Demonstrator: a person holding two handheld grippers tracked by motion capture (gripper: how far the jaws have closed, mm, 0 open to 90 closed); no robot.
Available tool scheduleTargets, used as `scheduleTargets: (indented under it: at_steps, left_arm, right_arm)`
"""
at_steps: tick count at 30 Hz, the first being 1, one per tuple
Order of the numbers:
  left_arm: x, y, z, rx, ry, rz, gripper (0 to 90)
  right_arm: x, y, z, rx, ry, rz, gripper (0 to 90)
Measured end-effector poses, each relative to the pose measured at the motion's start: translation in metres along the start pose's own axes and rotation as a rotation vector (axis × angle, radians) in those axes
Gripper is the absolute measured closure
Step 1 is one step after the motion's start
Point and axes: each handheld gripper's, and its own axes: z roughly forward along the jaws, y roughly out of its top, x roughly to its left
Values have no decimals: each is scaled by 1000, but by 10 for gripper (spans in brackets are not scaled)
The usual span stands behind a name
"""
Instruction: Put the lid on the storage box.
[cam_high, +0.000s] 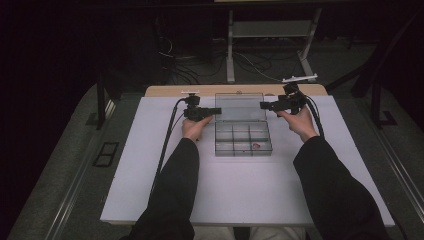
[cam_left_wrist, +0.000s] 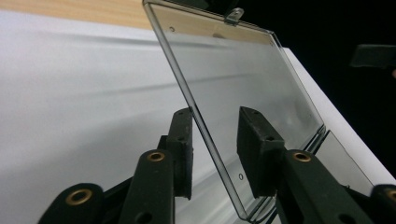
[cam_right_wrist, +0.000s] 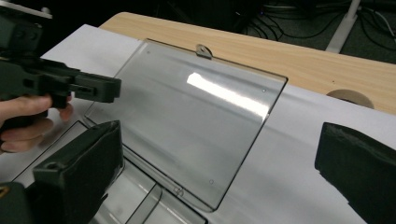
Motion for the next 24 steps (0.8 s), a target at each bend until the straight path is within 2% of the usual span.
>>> scheduleTargets:
  at_steps: [1,3,8,13,15,17,20,24]
  left_arm:
    - [0,1,-1,2,0,18,680]
    - [0,1,-3,-4,-1,29,698]
    - [-1,2,-4,-16,-8,18,716]
    - [-4,3,-7,-29,-6,37,738]
    - [-5,3,-7,-33,-8,51,747]
    - [-5,3,-8,-34,-8,55,749]
    - [-5,3,-8,-32,-7,60,751]
    - [-7,4,-9,-33,-2,71,756]
  right_arm:
    - [-1,0,3,0,-3,7,3]
    - [-3,0,8,5,-2,21,3]
    - [-7,0,18,16,-7,46,3]
    - [-12,0,28,42,-26,60,9]
    - [-14,1,30,24,-23,86,217]
    - [-16,2,31,7,-8,102,177]
    - [-15,5,35,3,-15,98,222]
    - [-14,5,40,5,-24,121,282]
